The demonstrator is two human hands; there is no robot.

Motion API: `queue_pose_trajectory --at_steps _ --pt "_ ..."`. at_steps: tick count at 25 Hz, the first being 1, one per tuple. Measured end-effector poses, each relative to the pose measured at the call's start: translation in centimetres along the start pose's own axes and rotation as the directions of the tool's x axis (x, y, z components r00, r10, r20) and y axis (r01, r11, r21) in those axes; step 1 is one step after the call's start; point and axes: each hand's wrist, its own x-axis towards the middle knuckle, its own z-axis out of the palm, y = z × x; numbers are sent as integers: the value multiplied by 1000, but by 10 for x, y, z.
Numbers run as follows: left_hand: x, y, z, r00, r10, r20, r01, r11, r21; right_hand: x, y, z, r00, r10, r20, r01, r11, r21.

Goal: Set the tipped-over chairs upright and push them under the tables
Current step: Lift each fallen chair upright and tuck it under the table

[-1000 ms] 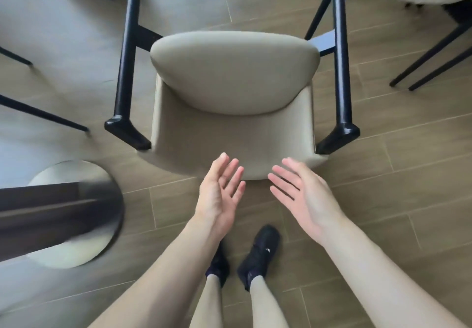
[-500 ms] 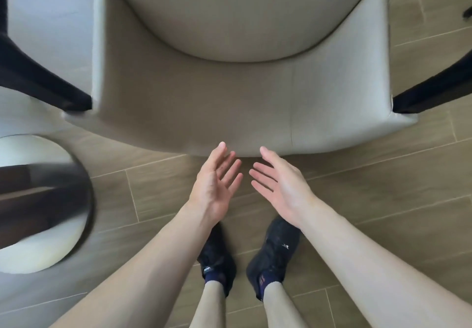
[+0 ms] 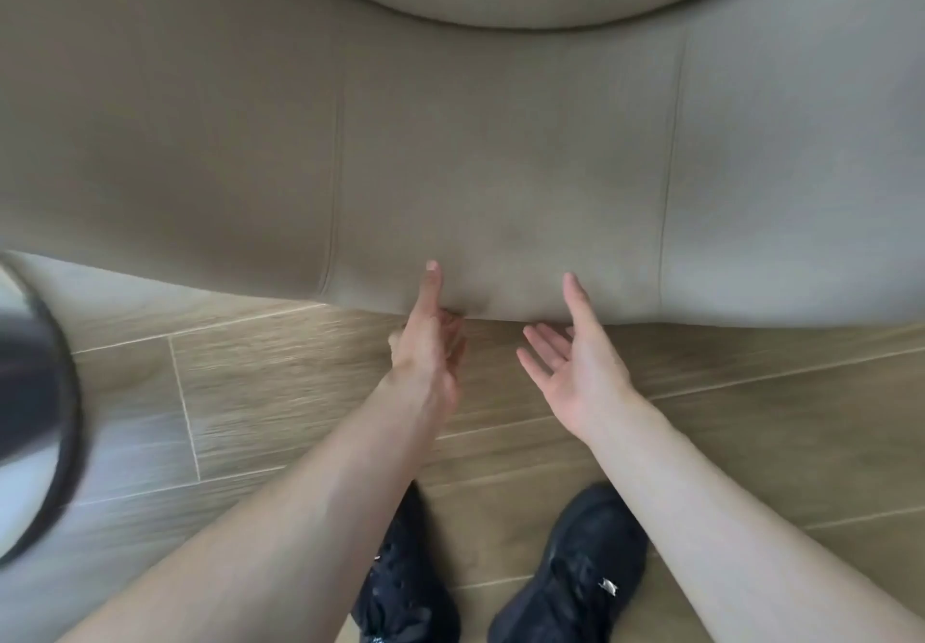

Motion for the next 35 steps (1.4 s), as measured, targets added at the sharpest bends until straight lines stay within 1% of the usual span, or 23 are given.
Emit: queue_pose_trajectory --at_steps 2,4,7,9,11,13,15,17,20,26,31,35 --pt "14 -6 -4 999 27 -34 -28 999 -28 11 5 -5 999 -30 -37 31 999 28" --pt "27 -9 -10 997 61 -50 -64 996 -56 22 6 -10 990 -113 -83 119 990 76" --pt "40 -10 -21 993 119 -23 -120 993 -24 36 0 -13 972 -204 -117 221 962 163" --pt "46 -8 -24 986 164 -6 -164 986 -39 45 -2 -13 974 -216 -68 225 956 190" --pt "55 -1 -23 974 228 -12 -228 967 -114 53 3 -10 976 -217 -12 215 954 209" --pt "63 8 -20 964 266 -8 -262 942 -208 59 7 -7 976 -218 -1 212 950 228" --pt "69 12 -21 962 273 16 -260 933 -249 63 9 -4 973 -227 -32 228 940 255" --pt "70 14 -26 968 249 30 -237 947 -219 64 9 -1 964 -243 -103 262 928 264" --pt "63 20 -27 981 195 -13 -193 962 -194 58 6 4 948 -246 -204 294 922 254" --pt "18 40 -22 984 169 -52 -175 967 -183 14 -11 11 947 -219 -234 272 936 225" --pt "-62 87 -19 983 176 -56 -183 965 -188 -66 -41 32 951 -204 -231 248 952 180" --pt "-119 130 -15 984 167 -57 -174 973 -152 -129 -71 56 960 -186 -209 221 963 156"
